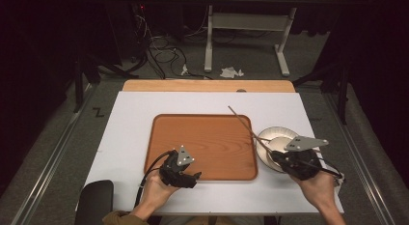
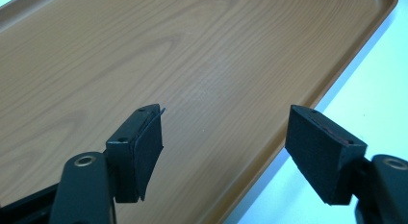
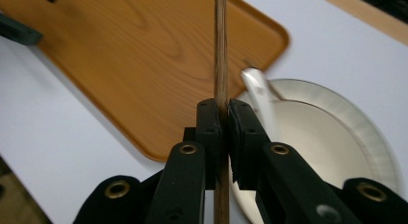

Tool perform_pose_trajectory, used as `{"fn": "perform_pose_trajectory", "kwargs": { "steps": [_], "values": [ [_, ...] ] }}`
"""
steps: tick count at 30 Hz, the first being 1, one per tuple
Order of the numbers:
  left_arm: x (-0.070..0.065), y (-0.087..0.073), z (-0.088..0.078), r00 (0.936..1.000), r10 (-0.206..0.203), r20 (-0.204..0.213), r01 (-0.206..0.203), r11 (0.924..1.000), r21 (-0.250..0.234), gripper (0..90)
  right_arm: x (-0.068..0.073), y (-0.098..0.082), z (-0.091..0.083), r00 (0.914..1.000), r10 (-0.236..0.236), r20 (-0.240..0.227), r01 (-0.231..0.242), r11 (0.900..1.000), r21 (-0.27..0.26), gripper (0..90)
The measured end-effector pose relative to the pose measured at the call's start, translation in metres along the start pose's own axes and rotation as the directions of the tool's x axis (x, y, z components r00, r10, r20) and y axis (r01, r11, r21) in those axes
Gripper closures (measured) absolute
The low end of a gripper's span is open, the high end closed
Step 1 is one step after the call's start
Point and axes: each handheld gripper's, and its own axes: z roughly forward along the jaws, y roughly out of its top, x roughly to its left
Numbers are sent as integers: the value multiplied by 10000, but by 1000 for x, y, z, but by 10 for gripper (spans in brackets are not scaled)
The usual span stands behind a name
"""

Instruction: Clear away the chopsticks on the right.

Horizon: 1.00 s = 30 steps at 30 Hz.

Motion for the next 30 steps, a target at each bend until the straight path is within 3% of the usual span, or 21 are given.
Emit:
{"fn": "perform_pose_trajectory", "kwargs": {
  "steps": [1,7,10,12,20,30],
  "values": [
    [0,0,0,10000,-9,-2,9,10000,-3,290,10,3,9,9999,0,-103,0,10000,48,845],
    [-1,0,0,10000,74,-26,-74,10000,7,290,27,4,36,9994,215,-285,-208,9995,248,845],
    [-1,0,1,9999,103,-13,-103,9999,71,291,28,4,45,9996,262,-141,-258,9992,316,845],
    [0,0,1,10000,33,-89,-32,9999,99,291,29,4,63,9977,621,-255,-611,9974,371,845],
    [0,-1,-1,9999,44,-157,-43,10000,68,291,38,4,103,9980,622,-147,-602,9925,1066,844],
    [-1,-1,-1,9998,56,-181,-54,10000,84,292,37,0,125,9965,836,-51,-816,9822,1691,843]
  ]
}}
